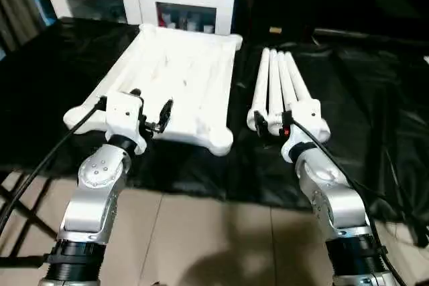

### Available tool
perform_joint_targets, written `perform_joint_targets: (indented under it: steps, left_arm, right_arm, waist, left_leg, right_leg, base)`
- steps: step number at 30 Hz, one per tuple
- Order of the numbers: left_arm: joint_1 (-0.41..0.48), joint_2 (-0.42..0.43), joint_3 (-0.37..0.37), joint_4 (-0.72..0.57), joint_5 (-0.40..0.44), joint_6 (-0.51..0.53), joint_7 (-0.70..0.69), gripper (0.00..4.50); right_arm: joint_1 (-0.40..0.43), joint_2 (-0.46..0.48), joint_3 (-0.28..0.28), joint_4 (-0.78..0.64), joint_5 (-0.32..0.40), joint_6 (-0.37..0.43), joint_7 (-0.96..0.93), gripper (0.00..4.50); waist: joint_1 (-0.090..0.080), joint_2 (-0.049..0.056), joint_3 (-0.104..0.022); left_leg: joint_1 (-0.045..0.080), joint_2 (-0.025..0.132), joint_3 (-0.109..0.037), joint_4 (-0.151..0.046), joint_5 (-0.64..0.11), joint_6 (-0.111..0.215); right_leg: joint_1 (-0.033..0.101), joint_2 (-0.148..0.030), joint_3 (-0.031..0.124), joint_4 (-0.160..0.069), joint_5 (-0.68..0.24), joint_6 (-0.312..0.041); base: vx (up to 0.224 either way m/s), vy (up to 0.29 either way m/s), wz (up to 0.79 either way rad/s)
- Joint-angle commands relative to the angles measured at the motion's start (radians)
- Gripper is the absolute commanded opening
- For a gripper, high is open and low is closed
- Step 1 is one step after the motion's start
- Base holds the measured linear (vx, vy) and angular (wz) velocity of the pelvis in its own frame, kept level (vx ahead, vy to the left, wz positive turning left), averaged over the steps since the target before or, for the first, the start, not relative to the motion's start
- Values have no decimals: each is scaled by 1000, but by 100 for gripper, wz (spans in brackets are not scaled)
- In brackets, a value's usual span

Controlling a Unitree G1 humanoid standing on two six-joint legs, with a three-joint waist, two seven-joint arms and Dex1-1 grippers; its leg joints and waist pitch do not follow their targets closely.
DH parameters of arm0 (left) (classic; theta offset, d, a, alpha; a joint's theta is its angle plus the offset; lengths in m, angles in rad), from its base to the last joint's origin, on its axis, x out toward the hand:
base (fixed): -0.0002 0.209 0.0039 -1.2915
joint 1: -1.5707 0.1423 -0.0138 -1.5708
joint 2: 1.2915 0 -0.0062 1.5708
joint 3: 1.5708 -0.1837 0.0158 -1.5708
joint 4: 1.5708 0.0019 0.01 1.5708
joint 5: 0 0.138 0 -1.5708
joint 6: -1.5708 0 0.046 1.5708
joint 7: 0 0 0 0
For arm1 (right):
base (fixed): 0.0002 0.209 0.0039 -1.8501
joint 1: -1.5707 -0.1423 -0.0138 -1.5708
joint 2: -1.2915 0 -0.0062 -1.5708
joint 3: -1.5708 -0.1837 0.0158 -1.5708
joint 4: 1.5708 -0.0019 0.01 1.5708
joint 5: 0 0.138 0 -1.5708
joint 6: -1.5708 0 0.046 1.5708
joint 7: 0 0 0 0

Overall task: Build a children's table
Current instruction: Move to table

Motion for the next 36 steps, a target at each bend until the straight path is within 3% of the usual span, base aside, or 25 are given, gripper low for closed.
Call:
perform_joint_targets:
  steps: [1,4,5,6,7,8,9,10,11,12,13,14,15,16,17,18,19,20,21,22,23,25,26,31,36]
  left_arm:
    - [14,-3,14,-13,-15,13,0,398]
    - [21,-3,18,-21,-13,16,-11,398]
    - [21,-1,17,-22,-11,16,-12,398]
    - [21,0,17,-21,-11,15,-15,398]
    - [21,0,16,-21,-15,15,-20,398]
    - [20,3,13,-21,-17,17,-25,398]
    - [20,4,12,-20,-20,16,-30,398]
    - [19,4,12,-20,-22,15,-33,398]
    - [18,8,11,-18,-26,16,-42,398]
    - [18,10,11,-16,-26,15,-46,398]
    - [17,12,10,-15,-25,13,-51,398]
    - [15,13,13,-10,-26,7,-58,398]
    - [13,12,18,-4,-32,-11,-64,398]
    - [10,13,20,1,-37,-27,-75,398]
    - [5,22,17,8,-41,-33,-95,398]
    - [1,29,14,12,-42,-33,-109,398]
    - [-8,48,11,28,-38,-60,-137,398]
    - [-16,63,9,40,-35,-84,-158,398]
    - [-36,98,15,77,-47,-109,-224,398]
    - [-45,120,16,93,-62,-120,-277,398]
    - [-48,129,15,97,-70,-125,-298,398]
    - [-54,194,-2,97,-143,-76,-470,398]
    - [-56,220,-9,92,-173,-39,-539,398]
    - [-79,329,-91,128,-169,22,-769,398]
    - [-100,384,-179,224,-98,-63,-898,361]
  right_arm:
    - [-27,-8,3,5,-9,6,12,450]
    - [-29,-10,7,0,3,2,17,450]
    - [-28,-9,8,-5,10,10,18,450]
    - [-27,-9,10,-7,13,10,22,450]
    - [-25,-10,12,-12,17,13,28,450]
    - [-20,-10,13,-21,19,14,36,450]
    - [-18,-10,13,-24,18,15,38,450]
    - [-17,-9,13,-26,18,15,39,450]
    - [-14,-13,19,-34,13,14,47,450]
    - [-12,-14,21,-37,13,16,51,450]
    - [-10,-17,25,-42,14,21,58,450]
    - [-7,-25,33,-51,10,22,67,450]
    - [-4,-28,37,-60,17,27,80,450]
    - [-1,-30,40,-67,24,31,92,450]
    - [0,-37,48,-76,25,30,106,450]
    - [1,-43,53,-82,25,30,115,450]
    - [2,-52,61,-94,36,33,141,450]
    - [2,-60,67,-104,45,37,162,450]
    - [2,-81,81,-130,70,39,217,450]
    - [3,-95,89,-142,82,40,247,450]
    - [2,-99,90,-145,84,41,257,450]
    - [2,-123,94,-159,101,32,317,450]
    - [1,-132,95,-163,107,29,341,450]
    - [-3,-196,121,-155,143,-5,472,450]
    - [-7,-271,167,-120,138,-14,601,450]
  waist:
    - [5,8,-66]
    - [15,4,-84]
    - [16,0,-95]
    - [12,27,-103]
    - [-27,3,-95]
    - [-28,-10,-74]
    - [-19,-25,-69]
    - [40,-97,-83]
    - [88,-61,-77]
    - [86,-59,-85]
    - [70,-53,-83]
    - [65,-33,-79]
    - [41,14,-89]
    - [-13,84,-79]
    - [-4,64,-81]
    - [6,55,-89]
    - [11,50,-87]
    - [24,17,-91]
    - [31,4,-86]
    - [45,-7,-76]
    - [49,-6,-81]
    - [41,8,-76]
    - [27,21,-68]
    - [21,26,-41]
    - [27,32,-50]
  left_leg:
    - [33,16,11,-75,-283,102]
    - [17,-6,16,-53,-109,159]
    - [23,-19,2,-32,46,231]
    - [126,27,12,-40,55,175]
    - [219,120,-51,-38,147,162]
    - [224,149,-58,-34,199,202]
    - [194,108,-21,-26,142,187]
    - [-12,-110,67,88,-107,146]
    - [-116,-66,-22,179,-155,152]
    - [-148,-45,-41,200,-135,97]
    - [-170,-31,-60,154,-30,43]
    - [-159,-20,-67,115,38,42]
    - [-122,-9,-65,33,226,97]
    - [-5,78,-189,-5,351,251]
    - [21,111,-209,14,374,412]
    - [32,111,-202,37,437,449]
    - [18,89,-178,55,693,459]
    - [-22,36,-137,83,725,398]
    - [-52,-1,-107,98,627,336]
    - [-101,-39,-70,71,354,218]
    - [-91,-19,-62,43,128,111]
    - [-78,-8,-60,13,7,40]
    - [-64,5,-53,-12,-127,-18]
    - [-41,20,-36,-41,-415,-48]
    - [-43,27,-24,-41,-354,-42]
  right_leg:
    - [33,-37,26,-52,-131,-202]
    - [65,-25,28,-28,76,-206]
    - [71,0,21,3,244,-155]
    - [-3,15,32,34,216,-147]
    - [-119,-9,15,90,95,-125]
    - [-165,-68,31,102,10,-95]
    - [-137,-80,44,81,36,-121]
    - [112,-44,195,18,177,-211]
    - [149,-200,253,-3,522,-270]
    - [155,-192,250,27,718,-289]
    - [163,-146,166,65,888,-279]
    - [137,-123,121,59,864,-247]
    - [115,-32,33,73,690,-128]
    - [-55,37,-48,211,107,-15]
    - [-78,3,-8,197,-124,-9]
    - [-105,-13,14,187,-65,8]
    - [-121,-28,38,164,85,52]
    - [-106,-53,82,78,254,64]
    - [-95,-79,99,51,340,51]
    - [-50,-105,99,46,420,40]
    - [-32,-97,91,47,388,18]
    - [-29,-75,75,40,295,-27]
    - [-40,-61,71,33,126,-106]
    - [-62,-76,90,-15,-352,-141]
    - [-63,-74,91,-12,-287,-147]
  base:
    - [170,-10,13]
    - [179,-7,6]
    - [180,-19,8]
    - [180,-19,8]
    - [173,-70,-28]
    - [113,-97,-73]
    - [113,-97,-73]
    - [113,-51,-49]
    - [151,36,0]
    - [151,36,0]
    - [11,69,1]
    - [-191,54,-10]
    - [-191,54,-10]
    - [-118,-8,-40]
    - [61,-40,-33]
    - [61,-40,-33]
    - [55,-2,2]
    - [0,0,0]
    - [0,0,0]
    - [0,0,0]
    - [0,0,0]
    - [-30,-25,-2]
    - [-67,-27,-5]
    - [-62,-14,-2]
    - [0,0,0]
